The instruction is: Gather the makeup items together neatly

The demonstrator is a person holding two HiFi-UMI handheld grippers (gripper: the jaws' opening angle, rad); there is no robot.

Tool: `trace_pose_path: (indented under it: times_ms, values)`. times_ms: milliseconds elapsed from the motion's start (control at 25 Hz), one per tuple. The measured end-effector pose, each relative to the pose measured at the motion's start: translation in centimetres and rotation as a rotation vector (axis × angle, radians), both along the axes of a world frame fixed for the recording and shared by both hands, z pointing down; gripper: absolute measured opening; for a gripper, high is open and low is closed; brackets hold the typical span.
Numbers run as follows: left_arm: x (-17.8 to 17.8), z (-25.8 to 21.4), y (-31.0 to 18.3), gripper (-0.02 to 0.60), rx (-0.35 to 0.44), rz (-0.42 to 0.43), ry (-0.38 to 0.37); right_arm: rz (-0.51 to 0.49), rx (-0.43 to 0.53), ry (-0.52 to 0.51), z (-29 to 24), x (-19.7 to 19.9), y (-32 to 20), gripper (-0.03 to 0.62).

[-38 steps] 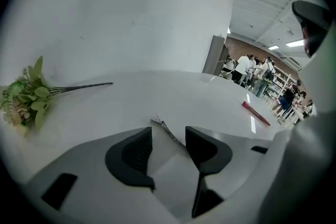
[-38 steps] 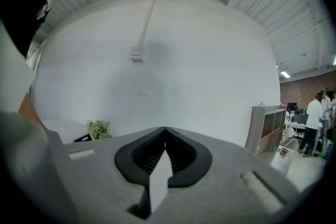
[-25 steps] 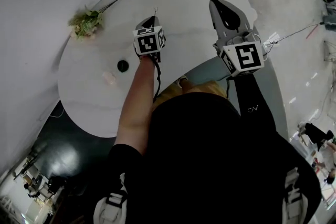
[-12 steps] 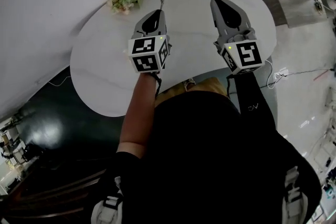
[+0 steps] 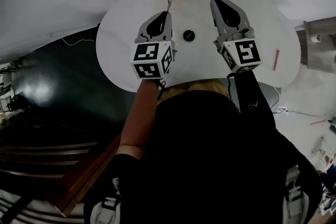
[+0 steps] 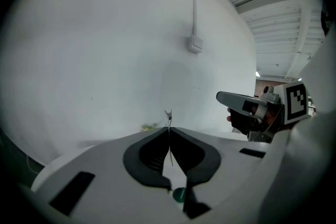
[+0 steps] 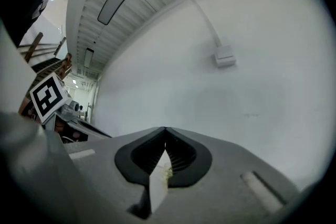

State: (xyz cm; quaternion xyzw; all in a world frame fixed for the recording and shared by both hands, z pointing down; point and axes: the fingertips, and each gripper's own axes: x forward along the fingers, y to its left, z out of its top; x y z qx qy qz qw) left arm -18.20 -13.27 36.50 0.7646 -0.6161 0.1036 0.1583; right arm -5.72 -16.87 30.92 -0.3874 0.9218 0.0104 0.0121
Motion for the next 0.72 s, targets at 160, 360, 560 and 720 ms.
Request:
trace_pose_path:
  times_ms: [160, 360, 560, 720]
  values:
    - [-4.5, 0.3, 2.0, 0.014, -0.014, -0.069, -0.005, -0.067, -0.017, 0.016, 0.7, -4.6, 1.3, 0.005]
    - [-6.9, 1.5, 2.6, 0.014, -0.024, -0.085, 0.015, -0.082, -0.041, 0.038, 2.0, -7.2, 2.2, 0.005]
    - [-9.2, 7.5, 2.7, 0.014, -0.139, -0.130, 0.046, -0.032, -0.042, 0.065, 2.2, -6.9, 2.4, 0.006]
    - [-10.4, 13.4, 2.9, 0.014, -0.255, -0.175, 0.058, 0.015, -0.050, 0.099, 2.8, -5.2, 2.6, 0.005]
